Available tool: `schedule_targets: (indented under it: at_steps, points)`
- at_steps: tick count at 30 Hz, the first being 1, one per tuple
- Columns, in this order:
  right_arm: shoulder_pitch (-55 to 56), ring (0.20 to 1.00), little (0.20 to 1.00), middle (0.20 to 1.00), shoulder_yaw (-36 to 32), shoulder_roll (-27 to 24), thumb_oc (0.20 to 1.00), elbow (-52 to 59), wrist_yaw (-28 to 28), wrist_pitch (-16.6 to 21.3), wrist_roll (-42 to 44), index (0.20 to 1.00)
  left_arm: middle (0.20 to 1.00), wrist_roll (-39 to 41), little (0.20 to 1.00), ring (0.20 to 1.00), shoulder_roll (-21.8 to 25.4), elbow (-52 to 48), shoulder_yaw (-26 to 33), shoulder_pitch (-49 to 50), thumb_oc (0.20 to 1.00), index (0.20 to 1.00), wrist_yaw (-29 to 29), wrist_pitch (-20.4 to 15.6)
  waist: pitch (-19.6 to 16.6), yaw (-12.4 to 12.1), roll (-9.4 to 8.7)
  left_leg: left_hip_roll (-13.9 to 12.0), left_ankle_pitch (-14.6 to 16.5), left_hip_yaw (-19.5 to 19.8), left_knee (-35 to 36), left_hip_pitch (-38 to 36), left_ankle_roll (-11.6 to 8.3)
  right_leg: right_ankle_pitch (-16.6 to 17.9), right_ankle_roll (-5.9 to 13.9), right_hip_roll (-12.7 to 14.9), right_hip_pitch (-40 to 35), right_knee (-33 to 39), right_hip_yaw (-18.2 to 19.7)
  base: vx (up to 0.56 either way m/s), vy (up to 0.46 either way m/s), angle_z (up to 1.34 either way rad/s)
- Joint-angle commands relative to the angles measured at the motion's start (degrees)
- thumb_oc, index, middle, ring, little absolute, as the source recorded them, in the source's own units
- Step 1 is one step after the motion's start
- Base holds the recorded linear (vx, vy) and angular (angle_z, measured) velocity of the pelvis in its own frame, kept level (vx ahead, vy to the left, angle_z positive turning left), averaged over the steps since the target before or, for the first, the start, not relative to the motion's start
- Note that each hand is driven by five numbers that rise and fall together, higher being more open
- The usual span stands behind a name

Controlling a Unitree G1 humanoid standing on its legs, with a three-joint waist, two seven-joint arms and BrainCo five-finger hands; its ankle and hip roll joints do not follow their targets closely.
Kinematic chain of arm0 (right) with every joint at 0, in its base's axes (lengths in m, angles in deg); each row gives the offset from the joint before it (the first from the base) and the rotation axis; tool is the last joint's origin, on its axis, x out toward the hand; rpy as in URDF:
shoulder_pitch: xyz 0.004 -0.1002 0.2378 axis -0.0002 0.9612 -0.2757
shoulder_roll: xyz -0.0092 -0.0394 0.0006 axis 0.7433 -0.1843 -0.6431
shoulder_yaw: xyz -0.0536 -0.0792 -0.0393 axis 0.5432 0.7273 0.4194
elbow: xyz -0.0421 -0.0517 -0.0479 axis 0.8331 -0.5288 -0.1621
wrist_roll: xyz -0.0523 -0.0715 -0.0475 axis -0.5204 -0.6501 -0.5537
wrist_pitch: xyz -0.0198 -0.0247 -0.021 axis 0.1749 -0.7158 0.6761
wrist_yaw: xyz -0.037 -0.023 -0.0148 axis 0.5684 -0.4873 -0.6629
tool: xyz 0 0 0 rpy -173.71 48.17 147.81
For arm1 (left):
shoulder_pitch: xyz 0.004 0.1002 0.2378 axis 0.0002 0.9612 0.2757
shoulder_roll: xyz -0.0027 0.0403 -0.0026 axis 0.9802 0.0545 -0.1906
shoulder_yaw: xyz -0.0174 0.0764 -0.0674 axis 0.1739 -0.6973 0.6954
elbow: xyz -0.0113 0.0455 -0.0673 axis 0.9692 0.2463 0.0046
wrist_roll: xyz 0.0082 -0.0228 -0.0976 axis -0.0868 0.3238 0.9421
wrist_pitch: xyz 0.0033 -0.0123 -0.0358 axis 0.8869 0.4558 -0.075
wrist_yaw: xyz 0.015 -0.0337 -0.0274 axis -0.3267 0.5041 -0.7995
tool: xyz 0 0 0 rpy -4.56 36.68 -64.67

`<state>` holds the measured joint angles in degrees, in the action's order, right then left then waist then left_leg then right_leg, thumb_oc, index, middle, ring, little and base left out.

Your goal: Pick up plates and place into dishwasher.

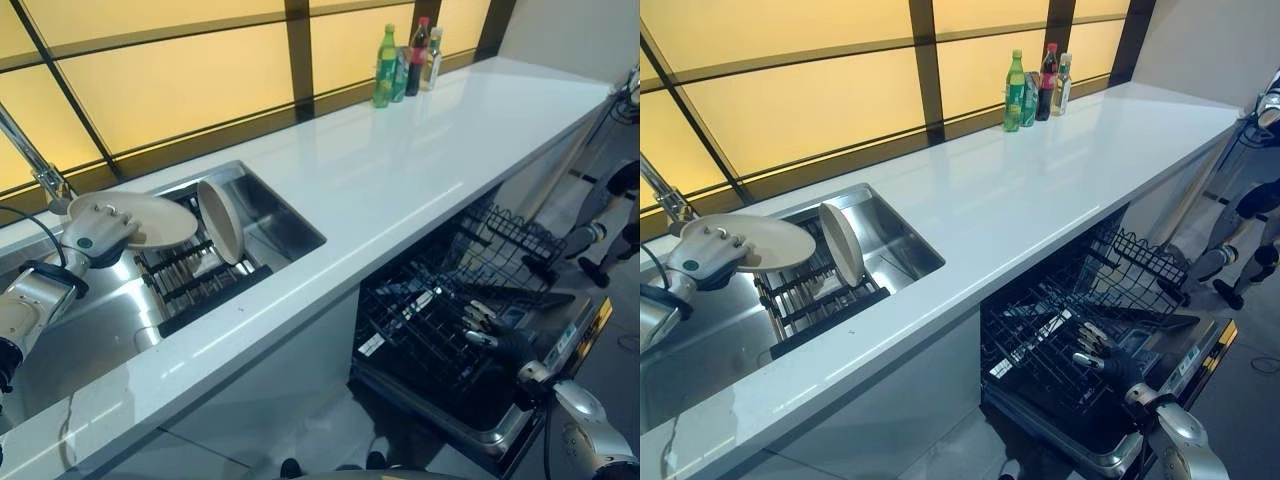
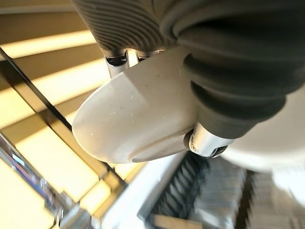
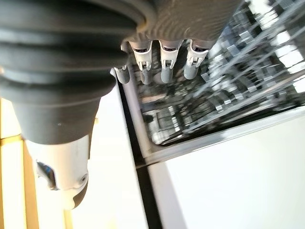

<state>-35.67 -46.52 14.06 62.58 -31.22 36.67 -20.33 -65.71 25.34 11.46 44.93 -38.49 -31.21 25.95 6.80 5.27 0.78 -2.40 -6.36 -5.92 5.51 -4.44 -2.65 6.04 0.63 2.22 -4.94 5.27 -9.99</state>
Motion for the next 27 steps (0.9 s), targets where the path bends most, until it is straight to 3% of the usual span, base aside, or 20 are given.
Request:
schedule_targets:
  at_steps: [1, 4, 7, 11, 14, 18, 24, 27]
  points:
    - [-3.8, 1.000, 1.000, 1.000, -2.9, -0.4, 1.000, 6.0, -1.6, 8.6, 1.7, 1.000, 0.200, 8.4, 0.200, 0.200, 1.5, -3.5, 8.0, -2.2, 0.200, 0.200, -9.0, -1.6, -1.6, -0.4, 0.46, 2.4, 6.6, -0.6, -0.5, -1.6, 0.57, -3.1, 7.05, 3.9, -0.7, -0.3, -0.3, -0.01, -0.037, 0.01]
    - [-3.9, 1.000, 1.000, 1.000, -4.3, -0.9, 1.000, 9.2, -8.3, 15.6, -7.5, 1.000, 0.200, 10.6, 0.200, 0.200, 0.7, -8.7, 12.3, 1.4, 0.200, 0.200, -11.4, -3.4, -1.9, -0.7, 0.43, 2.4, 6.8, -0.4, -0.5, -1.7, 0.66, -3.3, 6.93, 3.8, -0.8, -0.3, -0.2, 0.00, 0.000, 0.00]
    - [-4.5, 1.000, 1.000, 1.000, -6.0, -3.7, 1.000, 14.3, -21.5, 20.0, -22.9, 1.000, 0.200, 11.5, 0.200, 0.200, -1.0, -16.2, 17.9, 5.5, 0.200, 0.200, -10.9, -4.7, -2.2, -1.0, 0.39, 2.4, 7.1, -0.2, -0.5, -1.9, 0.79, -3.4, 6.88, 3.7, -0.9, -0.3, 0.0, 0.00, 0.000, 0.00]
    - [-7.4, 1.000, 1.000, 1.000, -9.2, -8.6, 1.000, 21.8, -38.9, 20.2, -40.8, 1.000, 0.200, 14.8, 0.200, 0.200, -5.6, -26.6, 23.6, 10.0, 0.200, 0.200, -9.4, -7.9, -2.4, -1.8, 0.05, 2.5, 7.6, 0.6, -0.5, -2.3, 1.14, -3.7, 6.60, 3.2, -1.2, -0.3, 0.7, 0.00, 0.000, 0.00]
    - [-10.3, 1.000, 1.000, 1.000, -9.2, -10.0, 1.000, 23.3, -46.2, 19.1, -48.8, 1.000, 0.200, 16.9, 0.200, 0.200, -9.8, -32.3, 24.2, 9.7, 0.200, 0.200, -6.1, -11.2, -2.3, -2.3, -0.22, 2.5, 8.0, 1.1, -0.5, -2.7, 1.35, -4.0, 6.38, 3.0, -1.6, -0.3, 1.3, 0.00, -0.010, -0.02]
    - [-17.1, 1.000, 1.000, 1.000, -6.6, -12.6, 1.000, 24.7, -50.0, 15.5, -56.7, 1.000, 0.200, 24.7, 0.200, 0.200, -14.6, -38.2, 20.0, 5.5, 0.200, 0.200, 5.0, -15.9, -2.3, -3.1, -0.76, 2.6, 8.4, 2.2, -0.5, -2.9, 1.43, -4.2, 6.26, 2.6, -2.0, -0.3, 1.6, 0.00, -0.025, 0.00]
    - [-31.8, 1.000, 1.000, 1.000, 3.4, -17.0, 1.000, 21.6, -45.3, 10.5, -58.9, 1.000, 0.200, 35.1, 0.200, 0.200, -15.1, -37.6, 11.1, -4.6, 0.200, 0.200, 14.8, -19.5, -2.5, -4.1, -1.30, 2.6, 8.3, 2.7, -0.5, -3.0, 1.22, -4.2, 6.09, 2.3, -2.3, -0.3, 1.3, 0.00, -0.015, -0.01]
    - [-38.3, 1.000, 1.000, 1.000, 8.8, -19.0, 1.000, 19.2, -43.2, 9.4, -57.8, 1.000, 0.200, 38.0, 0.200, 0.200, -15.2, -37.0, 6.6, -9.6, 0.200, 0.200, 17.3, -19.3, -2.7, -4.4, -1.49, 2.6, 8.2, 2.9, -0.5, -3.1, 1.15, -4.2, 5.95, 2.3, -2.5, -0.3, 1.1, 0.00, -0.006, 0.01]
